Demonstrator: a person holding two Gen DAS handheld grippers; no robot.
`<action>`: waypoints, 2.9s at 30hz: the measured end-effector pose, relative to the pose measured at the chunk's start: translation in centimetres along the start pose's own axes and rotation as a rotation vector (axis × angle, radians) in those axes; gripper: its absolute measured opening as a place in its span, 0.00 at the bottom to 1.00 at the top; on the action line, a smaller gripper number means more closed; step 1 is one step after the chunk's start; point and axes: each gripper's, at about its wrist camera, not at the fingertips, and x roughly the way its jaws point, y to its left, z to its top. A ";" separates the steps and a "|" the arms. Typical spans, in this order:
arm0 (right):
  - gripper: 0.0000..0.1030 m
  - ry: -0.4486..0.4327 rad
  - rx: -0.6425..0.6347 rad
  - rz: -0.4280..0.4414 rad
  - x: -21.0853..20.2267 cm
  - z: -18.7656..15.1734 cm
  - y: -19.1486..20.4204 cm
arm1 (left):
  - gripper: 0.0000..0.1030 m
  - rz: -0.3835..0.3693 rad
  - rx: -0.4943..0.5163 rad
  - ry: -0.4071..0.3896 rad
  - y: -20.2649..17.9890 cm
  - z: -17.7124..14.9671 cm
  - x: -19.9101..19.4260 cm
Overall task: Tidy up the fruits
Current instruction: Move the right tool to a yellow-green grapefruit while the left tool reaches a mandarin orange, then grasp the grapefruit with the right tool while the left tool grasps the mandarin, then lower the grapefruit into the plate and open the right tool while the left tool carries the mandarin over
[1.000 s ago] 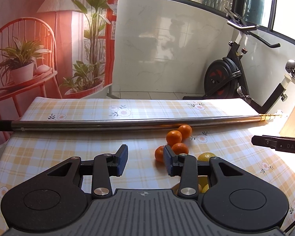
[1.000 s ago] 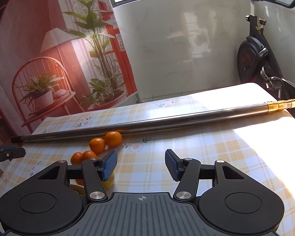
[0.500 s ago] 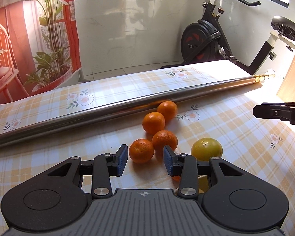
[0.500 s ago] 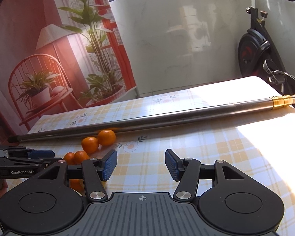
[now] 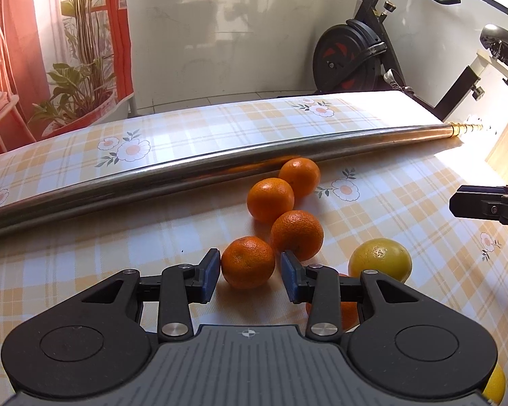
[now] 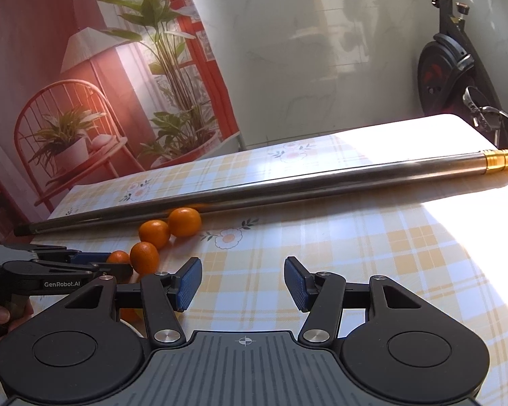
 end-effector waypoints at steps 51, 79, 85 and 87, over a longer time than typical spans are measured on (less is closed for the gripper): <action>0.41 0.049 -0.071 0.176 -2.2 -1.9 4.9 | 0.35 0.004 -0.099 -0.135 -4.6 -6.9 -12.8; 0.41 0.089 -0.124 0.112 -9.5 -6.6 5.3 | 0.35 0.018 -0.086 -0.024 -6.6 -12.5 -13.5; 0.41 0.113 -0.171 0.102 -11.0 -7.5 5.5 | 0.35 0.008 -0.111 -0.019 -6.2 -13.2 -13.3; 0.41 0.125 -0.186 0.097 -11.2 -7.7 5.7 | 0.35 0.004 -0.119 -0.024 -6.1 -13.4 -13.4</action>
